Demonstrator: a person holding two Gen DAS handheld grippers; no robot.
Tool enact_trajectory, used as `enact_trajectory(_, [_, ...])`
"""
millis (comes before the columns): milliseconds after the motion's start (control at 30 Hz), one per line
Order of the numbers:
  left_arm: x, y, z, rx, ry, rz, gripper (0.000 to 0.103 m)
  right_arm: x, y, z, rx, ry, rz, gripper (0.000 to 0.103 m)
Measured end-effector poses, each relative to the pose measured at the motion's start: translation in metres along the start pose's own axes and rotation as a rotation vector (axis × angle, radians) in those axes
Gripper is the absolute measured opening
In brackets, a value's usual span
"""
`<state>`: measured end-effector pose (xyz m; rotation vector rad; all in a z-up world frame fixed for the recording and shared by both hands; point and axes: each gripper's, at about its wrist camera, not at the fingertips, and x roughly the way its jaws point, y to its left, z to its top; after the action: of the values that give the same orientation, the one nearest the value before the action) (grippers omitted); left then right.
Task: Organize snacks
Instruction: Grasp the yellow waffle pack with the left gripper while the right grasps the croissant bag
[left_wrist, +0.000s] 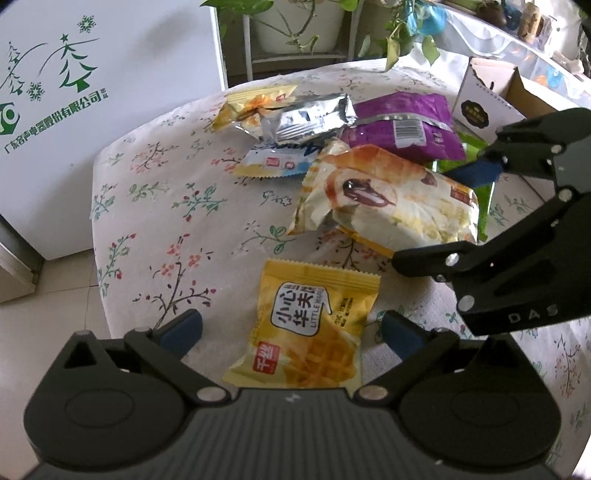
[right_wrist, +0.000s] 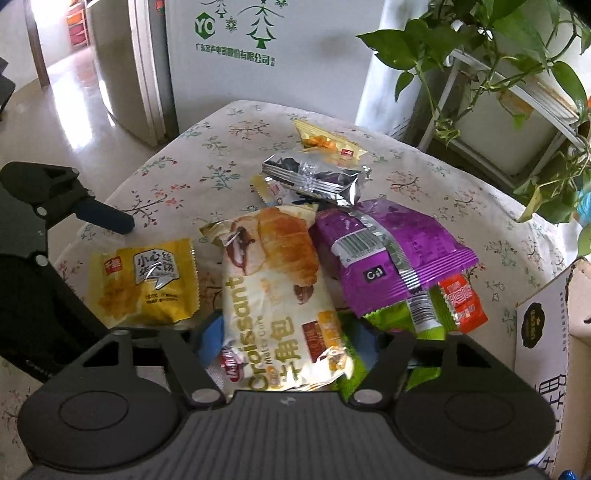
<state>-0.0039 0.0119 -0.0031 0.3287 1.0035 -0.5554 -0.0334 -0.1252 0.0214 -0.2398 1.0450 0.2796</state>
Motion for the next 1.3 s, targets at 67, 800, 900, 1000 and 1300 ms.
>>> enact_trajectory(67, [0.0, 0.0, 0.0, -0.001, 0.003, 0.001, 0.103, -0.001, -0.001, 0.0, 0.005, 0.002, 0.005, 0.068])
enact_trajectory(800, [-0.015, -0.003, 0.001, -0.072, -0.035, -0.013, 0.053, -0.014, -0.012, -0.003, 0.093, 0.006, 0.053, 0.064])
enact_trajectory(900, [-0.015, -0.003, 0.001, -0.1, -0.034, -0.007, 0.052, -0.017, -0.012, -0.003, 0.097, 0.0, 0.052, 0.064])
enact_trajectory(1000, [-0.015, -0.003, 0.001, -0.114, -0.034, 0.005, 0.052, -0.02, -0.013, -0.003, 0.101, -0.007, 0.055, 0.064])
enact_trajectory(1300, [-0.022, 0.0, 0.001, -0.168, -0.038, -0.002, 0.051, -0.031, -0.015, -0.002, 0.101, -0.03, 0.072, 0.064])
